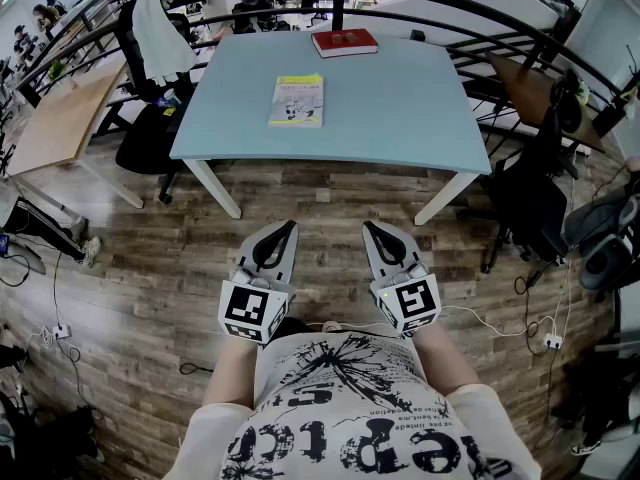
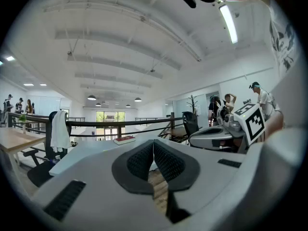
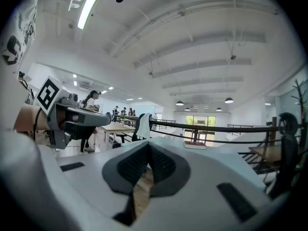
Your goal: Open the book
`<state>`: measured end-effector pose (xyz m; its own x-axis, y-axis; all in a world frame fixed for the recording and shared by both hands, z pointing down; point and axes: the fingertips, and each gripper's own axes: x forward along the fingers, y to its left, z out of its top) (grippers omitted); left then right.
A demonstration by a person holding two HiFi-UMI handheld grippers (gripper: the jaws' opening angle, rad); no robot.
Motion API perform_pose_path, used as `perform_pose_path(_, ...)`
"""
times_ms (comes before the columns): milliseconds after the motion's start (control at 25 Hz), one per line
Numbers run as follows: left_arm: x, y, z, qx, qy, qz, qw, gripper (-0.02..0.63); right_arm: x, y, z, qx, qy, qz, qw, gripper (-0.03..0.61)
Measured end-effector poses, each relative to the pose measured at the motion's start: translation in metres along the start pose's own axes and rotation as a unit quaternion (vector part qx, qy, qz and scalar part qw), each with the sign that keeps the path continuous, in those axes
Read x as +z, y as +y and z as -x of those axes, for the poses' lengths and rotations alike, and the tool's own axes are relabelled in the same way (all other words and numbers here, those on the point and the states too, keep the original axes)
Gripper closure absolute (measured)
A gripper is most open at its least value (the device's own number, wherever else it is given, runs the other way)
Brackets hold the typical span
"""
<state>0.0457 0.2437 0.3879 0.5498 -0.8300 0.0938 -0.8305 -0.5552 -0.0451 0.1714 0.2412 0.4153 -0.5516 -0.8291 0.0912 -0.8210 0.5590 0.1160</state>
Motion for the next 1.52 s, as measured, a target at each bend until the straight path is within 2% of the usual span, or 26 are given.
perform_pose_path(360, -0.004, -0.006, -0.010, 0.010, 0.007, 0.002, 0.9999, 0.595, -0.005, -0.012, 0.002, 0.007, -0.006, -0.004, 1.000, 0.569)
perform_pose_path(600, -0.010, -0.009, -0.019, 0.013, 0.014, 0.003, 0.9998, 0.594, -0.014, -0.032, 0.000, -0.004, -0.009, -0.041, 0.999, 0.568)
perform_pose_path(800, -0.019, 0.005, -0.024, 0.023, 0.022, 0.012, 0.9994, 0.594, -0.021, -0.040, -0.013, -0.006, -0.005, -0.052, 0.999, 0.568)
perform_pose_path(920, -0.028, 0.021, -0.035, 0.028, 0.029, 0.024, 0.9989, 0.594, -0.027, -0.042, -0.030, -0.004, 0.003, -0.053, 0.999, 0.568)
perform_pose_path(1200, -0.030, 0.084, -0.085, 0.008, 0.035, 0.024, 0.9991, 0.594, -0.026, -0.061, -0.106, -0.023, 0.018, -0.060, 0.998, 0.568)
perform_pose_path(1520, -0.013, 0.188, -0.174, -0.024, 0.036, 0.033, 0.9985, 0.594, 0.000, -0.104, -0.218, -0.061, 0.032, -0.047, 0.996, 0.568)
